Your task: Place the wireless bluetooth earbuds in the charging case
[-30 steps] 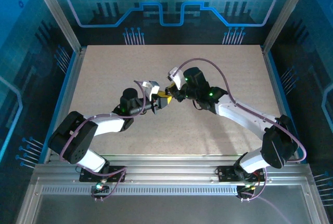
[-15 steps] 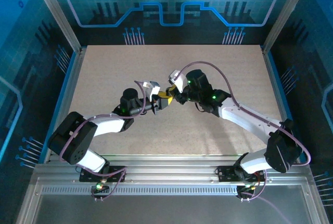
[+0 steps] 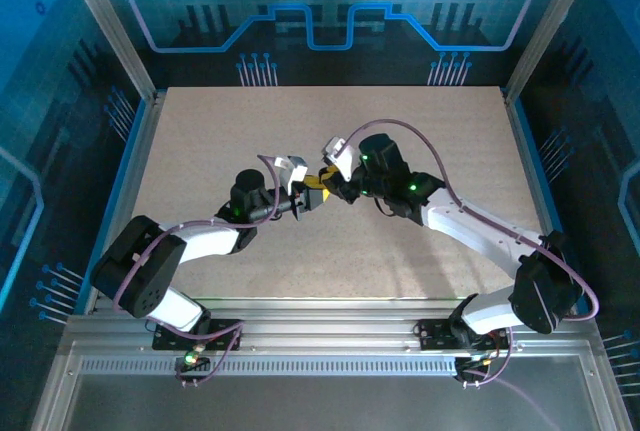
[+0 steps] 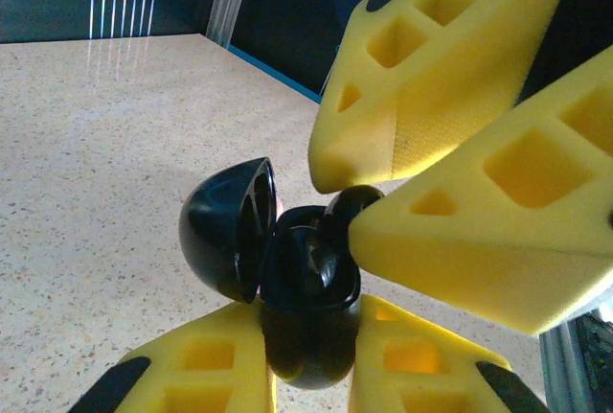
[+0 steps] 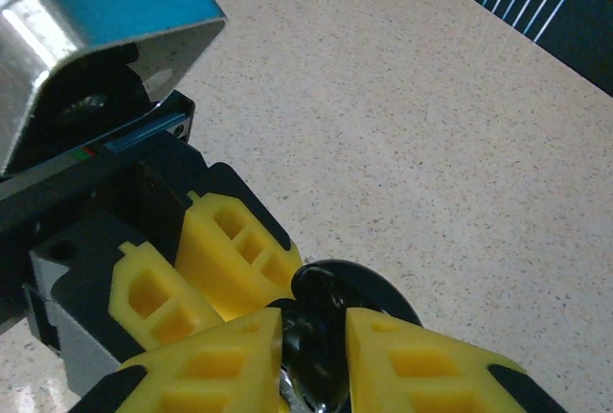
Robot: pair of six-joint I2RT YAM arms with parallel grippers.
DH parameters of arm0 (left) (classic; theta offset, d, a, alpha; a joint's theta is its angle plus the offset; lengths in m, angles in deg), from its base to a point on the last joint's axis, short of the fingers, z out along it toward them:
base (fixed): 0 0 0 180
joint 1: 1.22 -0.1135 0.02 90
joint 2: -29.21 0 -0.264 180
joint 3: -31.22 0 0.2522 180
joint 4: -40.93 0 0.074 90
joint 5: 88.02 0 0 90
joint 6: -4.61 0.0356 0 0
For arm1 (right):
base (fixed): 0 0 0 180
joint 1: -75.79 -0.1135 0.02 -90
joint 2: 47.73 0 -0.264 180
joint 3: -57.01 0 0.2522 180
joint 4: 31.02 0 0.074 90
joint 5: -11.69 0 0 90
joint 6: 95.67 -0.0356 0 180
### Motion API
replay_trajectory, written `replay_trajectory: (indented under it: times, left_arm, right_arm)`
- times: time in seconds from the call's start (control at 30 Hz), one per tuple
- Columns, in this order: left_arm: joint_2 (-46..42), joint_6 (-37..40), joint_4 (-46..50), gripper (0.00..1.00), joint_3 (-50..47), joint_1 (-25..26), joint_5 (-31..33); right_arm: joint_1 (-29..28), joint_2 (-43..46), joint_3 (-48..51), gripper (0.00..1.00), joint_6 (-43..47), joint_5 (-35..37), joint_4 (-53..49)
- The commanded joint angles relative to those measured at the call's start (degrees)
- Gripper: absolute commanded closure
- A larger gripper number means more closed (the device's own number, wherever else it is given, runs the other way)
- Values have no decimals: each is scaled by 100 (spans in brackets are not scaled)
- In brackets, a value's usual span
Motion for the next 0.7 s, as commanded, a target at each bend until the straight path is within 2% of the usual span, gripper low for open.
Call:
replay_trajectory:
  times: [0.0,0.43,0.67]
  left_arm:
    - [-188,-17,-277,95,216,-2,-52]
    - [-205,16,-236,95,207,-2,-64]
    - [-197,28,-242,95,207,-2,-65]
  right_arm:
    - [92,154,65,74,-146,-392,-129]
    - [308,200,61,67,-478,-663,21]
    - [363,325,50,59,-623,-704,87]
